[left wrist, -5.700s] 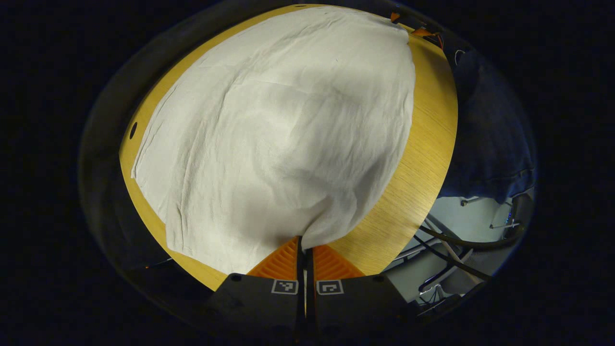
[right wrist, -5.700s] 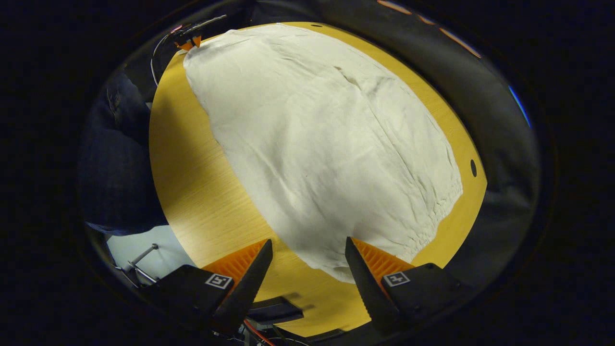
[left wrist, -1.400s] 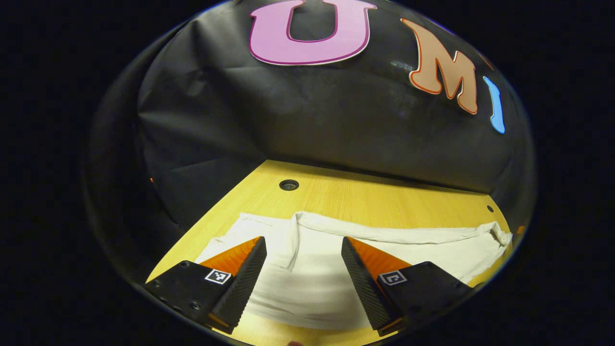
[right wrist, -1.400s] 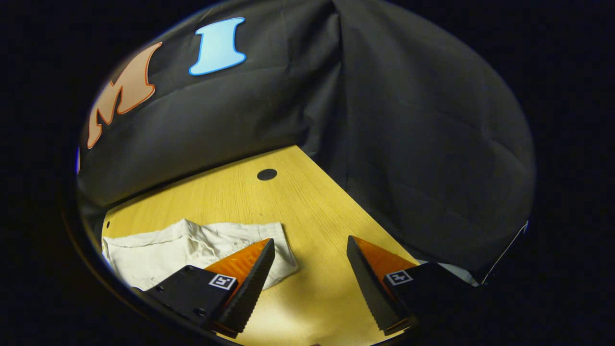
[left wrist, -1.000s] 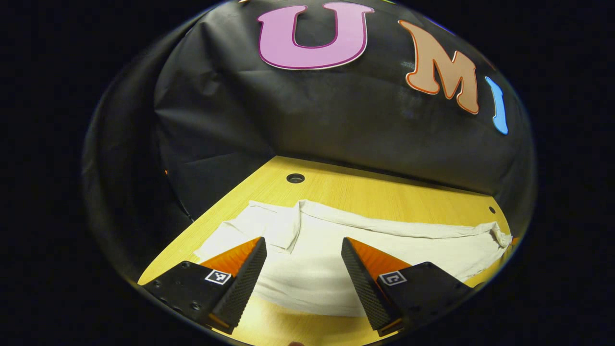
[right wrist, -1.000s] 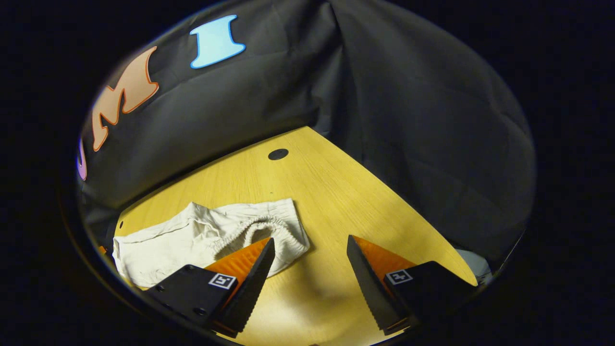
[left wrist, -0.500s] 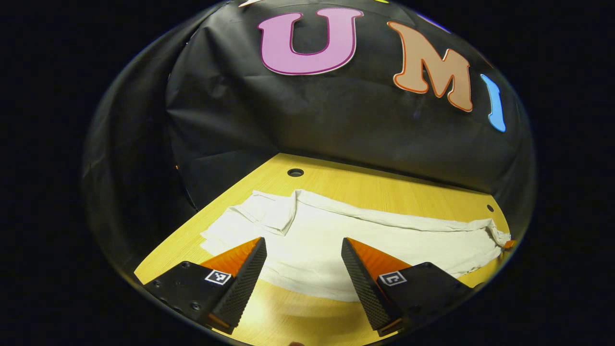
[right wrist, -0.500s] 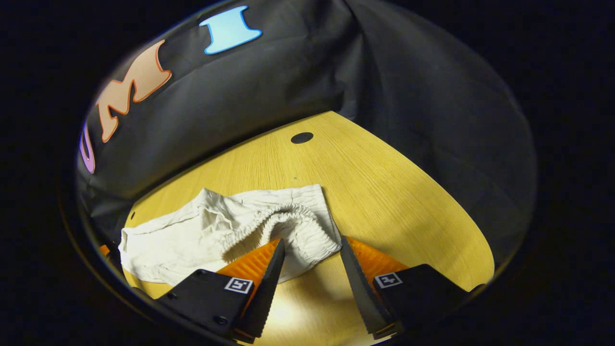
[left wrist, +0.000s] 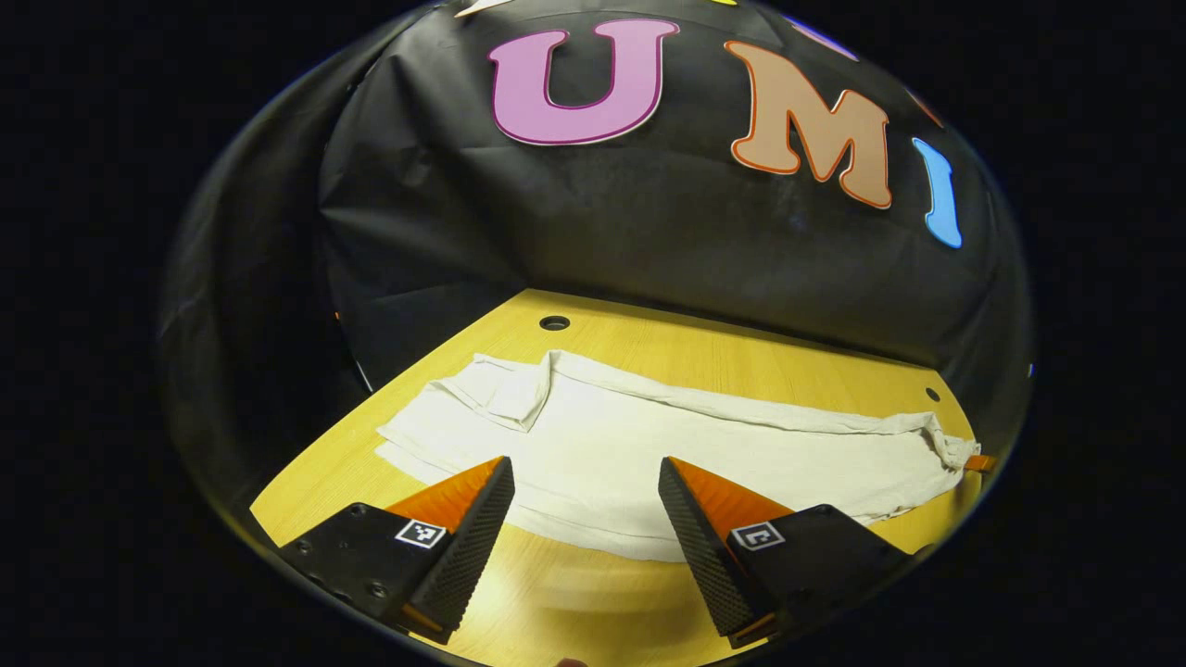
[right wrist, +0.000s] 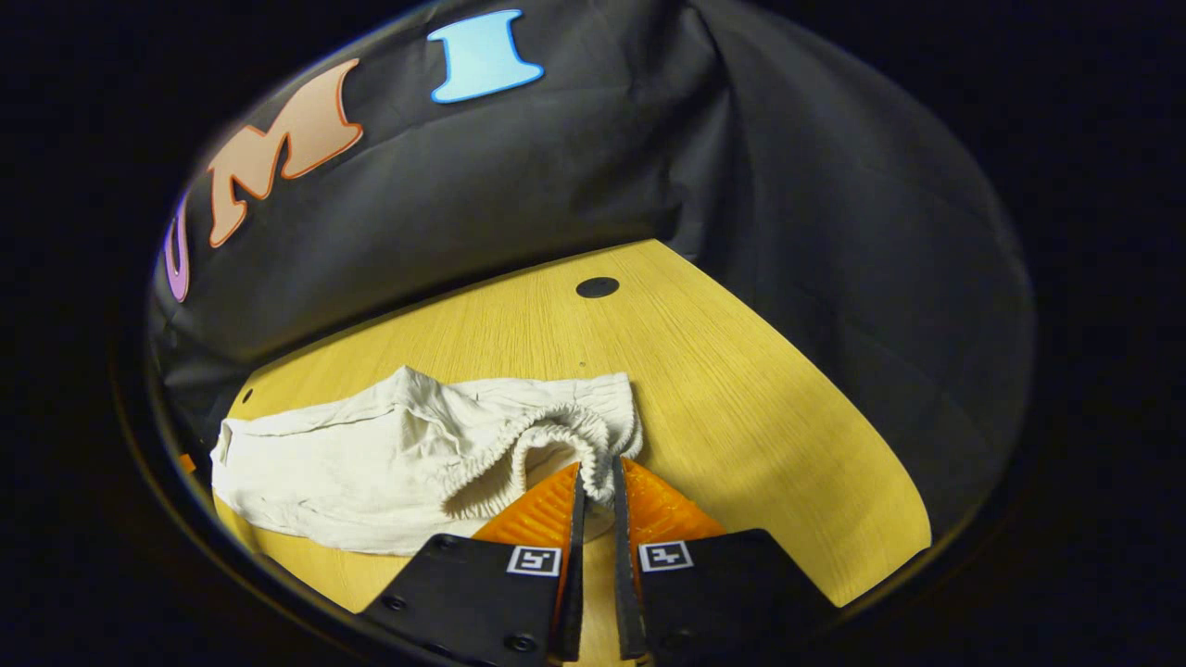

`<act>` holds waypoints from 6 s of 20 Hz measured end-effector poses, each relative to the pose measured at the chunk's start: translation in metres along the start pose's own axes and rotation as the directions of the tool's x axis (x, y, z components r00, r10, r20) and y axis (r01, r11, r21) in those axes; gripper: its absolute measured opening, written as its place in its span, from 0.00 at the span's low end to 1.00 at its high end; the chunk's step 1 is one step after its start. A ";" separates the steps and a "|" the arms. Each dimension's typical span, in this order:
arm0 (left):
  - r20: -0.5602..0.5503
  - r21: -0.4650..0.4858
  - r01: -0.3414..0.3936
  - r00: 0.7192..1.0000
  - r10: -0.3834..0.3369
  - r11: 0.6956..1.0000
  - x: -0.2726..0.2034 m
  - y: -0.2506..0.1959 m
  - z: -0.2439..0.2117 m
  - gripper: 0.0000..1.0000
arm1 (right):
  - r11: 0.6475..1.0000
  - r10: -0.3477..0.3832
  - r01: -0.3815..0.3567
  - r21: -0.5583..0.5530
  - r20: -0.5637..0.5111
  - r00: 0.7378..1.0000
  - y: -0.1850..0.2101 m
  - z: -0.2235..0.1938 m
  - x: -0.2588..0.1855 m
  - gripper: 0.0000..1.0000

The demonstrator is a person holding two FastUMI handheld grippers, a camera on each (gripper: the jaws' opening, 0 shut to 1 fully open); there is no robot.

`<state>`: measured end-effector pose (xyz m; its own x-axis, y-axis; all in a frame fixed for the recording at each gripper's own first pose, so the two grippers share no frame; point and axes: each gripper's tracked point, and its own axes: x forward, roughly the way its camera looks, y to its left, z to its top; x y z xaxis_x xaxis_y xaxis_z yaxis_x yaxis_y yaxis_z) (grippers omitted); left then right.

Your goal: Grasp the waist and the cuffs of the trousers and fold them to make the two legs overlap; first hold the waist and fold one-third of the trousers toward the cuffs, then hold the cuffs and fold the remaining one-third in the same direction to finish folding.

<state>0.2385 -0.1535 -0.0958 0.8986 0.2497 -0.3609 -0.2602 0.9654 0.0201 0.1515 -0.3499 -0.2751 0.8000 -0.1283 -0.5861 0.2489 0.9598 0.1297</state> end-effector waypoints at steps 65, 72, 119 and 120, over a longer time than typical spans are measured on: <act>-0.252 0.066 0.070 0.966 -0.051 0.995 0.093 0.215 -0.041 0.26 | 0.966 0.125 -0.093 -0.243 0.121 0.985 0.317 -0.008 -0.156 0.96; -0.241 0.031 0.046 0.970 -0.038 0.998 0.094 0.202 -0.039 0.00 | 0.968 0.097 -0.067 -0.243 0.112 0.989 0.301 -0.017 -0.164 0.94; -0.140 0.139 0.611 0.791 -0.595 0.780 -0.049 -0.285 -0.011 0.77 | 0.981 0.090 -0.063 -0.185 0.141 0.986 0.114 0.021 -0.179 0.97; -0.120 0.148 0.607 0.795 -0.595 0.781 -0.052 -0.274 -0.004 0.87 | 0.979 0.104 -0.075 -0.187 0.151 0.983 0.121 0.023 -0.181 0.97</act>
<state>0.2614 -0.4311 -0.0863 0.8268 -0.3848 -0.4103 0.3942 0.9167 -0.0653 0.0491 -0.2166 -0.1347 0.8949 -0.0636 -0.4418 0.0814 0.9964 0.0216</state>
